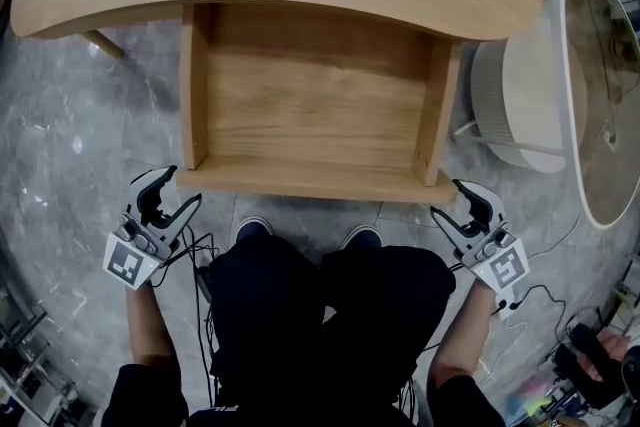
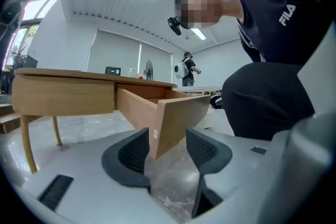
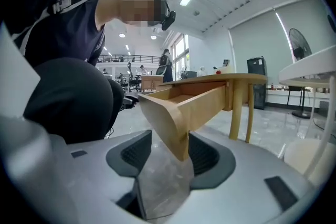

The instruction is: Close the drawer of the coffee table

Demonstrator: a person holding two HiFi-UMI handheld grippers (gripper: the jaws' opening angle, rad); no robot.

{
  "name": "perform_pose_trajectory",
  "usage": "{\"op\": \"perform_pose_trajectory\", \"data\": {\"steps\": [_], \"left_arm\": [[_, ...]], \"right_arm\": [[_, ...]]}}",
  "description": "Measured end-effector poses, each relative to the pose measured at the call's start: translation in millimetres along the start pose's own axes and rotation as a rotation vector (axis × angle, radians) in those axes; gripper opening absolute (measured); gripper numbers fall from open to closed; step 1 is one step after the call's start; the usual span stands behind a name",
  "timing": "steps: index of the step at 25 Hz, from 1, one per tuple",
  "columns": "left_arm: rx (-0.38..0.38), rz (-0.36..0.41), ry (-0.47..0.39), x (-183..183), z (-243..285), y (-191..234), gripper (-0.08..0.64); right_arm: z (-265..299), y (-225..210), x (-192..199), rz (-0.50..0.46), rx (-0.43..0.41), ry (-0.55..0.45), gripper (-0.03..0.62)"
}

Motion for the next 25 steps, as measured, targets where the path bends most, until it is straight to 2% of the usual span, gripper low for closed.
{"op": "perform_pose_trajectory", "data": {"steps": [2, 4, 5, 6, 9, 17, 25], "left_arm": [[0.012, 0.022, -0.018, -0.8, 9.0, -1.8, 0.221], [-0.010, 0.034, -0.039, -2.2, 13.8, 1.1, 0.218], [-0.024, 0.035, -0.053, -3.2, 14.7, 2.9, 0.185], [-0.035, 0.036, -0.066, -3.8, 15.1, 3.9, 0.107], [-0.048, 0.034, -0.089, -3.1, 14.6, 3.7, 0.086], [-0.082, 0.058, -0.085, -7.0, 12.7, -0.4, 0.077], [-0.128, 0.028, -0.171, -38.0, 11.9, 14.2, 0.078]], "right_arm": [[9.0, -2.9, -0.6, -0.012, -0.009, -0.002, 0.236], [13.5, -6.9, -2.2, -0.019, -0.001, -0.009, 0.228], [14.0, -9.5, -2.8, -0.022, 0.009, -0.015, 0.173], [13.9, -11.4, -3.2, -0.024, 0.015, -0.018, 0.132], [13.0, -12.1, -3.3, -0.033, 0.022, -0.022, 0.127], [9.4, -11.3, -6.4, -0.041, 0.010, -0.007, 0.120], [3.6, -12.2, -33.6, -0.043, -0.031, -0.074, 0.110]]}}
Point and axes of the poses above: the fingertips, and each gripper's own axes: z forward along the fingers, y to its left, x out of its underside, the point moved 4 cm from there along -z, backward along the fingers, and after that the axes turned 6 degrees about -x, right-handed, at the moved point
